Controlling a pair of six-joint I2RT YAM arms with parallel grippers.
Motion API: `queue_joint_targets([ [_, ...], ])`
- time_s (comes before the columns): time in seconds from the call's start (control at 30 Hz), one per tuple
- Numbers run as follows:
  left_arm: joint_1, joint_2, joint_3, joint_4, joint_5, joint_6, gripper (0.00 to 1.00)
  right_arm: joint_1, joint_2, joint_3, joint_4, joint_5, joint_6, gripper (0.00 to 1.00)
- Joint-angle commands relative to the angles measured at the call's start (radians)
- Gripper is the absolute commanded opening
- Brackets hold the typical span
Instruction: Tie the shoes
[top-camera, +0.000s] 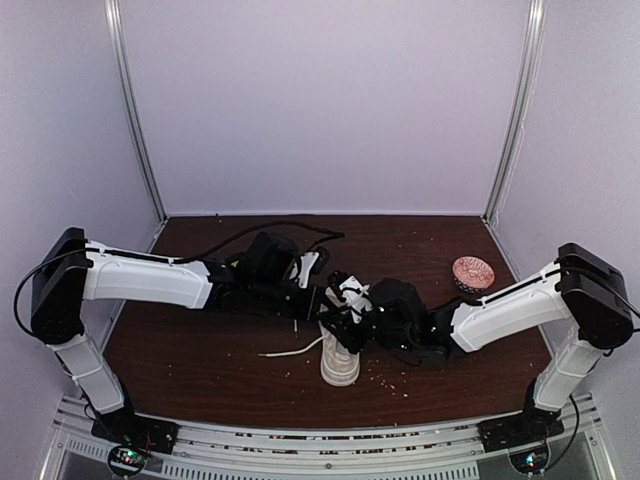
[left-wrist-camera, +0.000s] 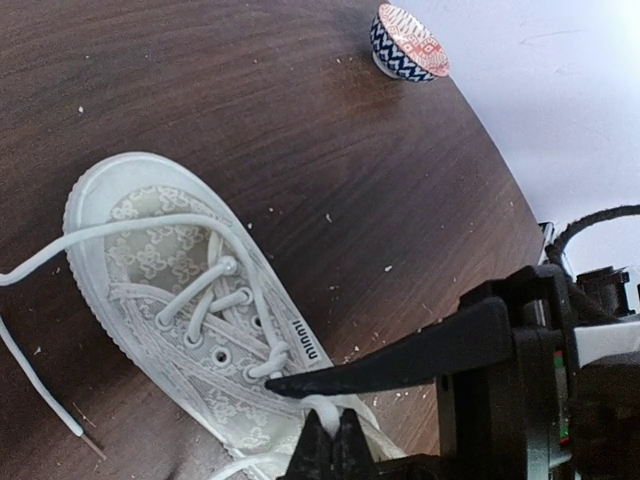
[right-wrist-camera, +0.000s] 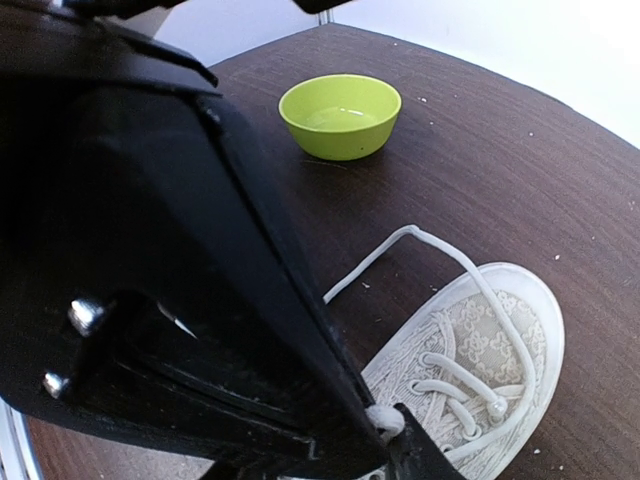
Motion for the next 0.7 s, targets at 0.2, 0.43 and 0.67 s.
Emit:
queue_joint_targets([
  [0.2,-0.007,0.013,0.026,0.000,0.049,-0.005,0.00,-0.015,0.023,0.033,0.016,0.127,0.003,0.14],
  [0.43,-0.007,-0.005,0.037,-0.061,-0.015,0.024,0.06,-0.021,0.016,0.017,0.033,0.141,0.021,0.00],
  [0.67,0.098,-0.039,0.043,-0.222,-0.223,0.106,0.46,-0.027,0.001,-0.029,0.067,0.129,0.061,0.00],
])
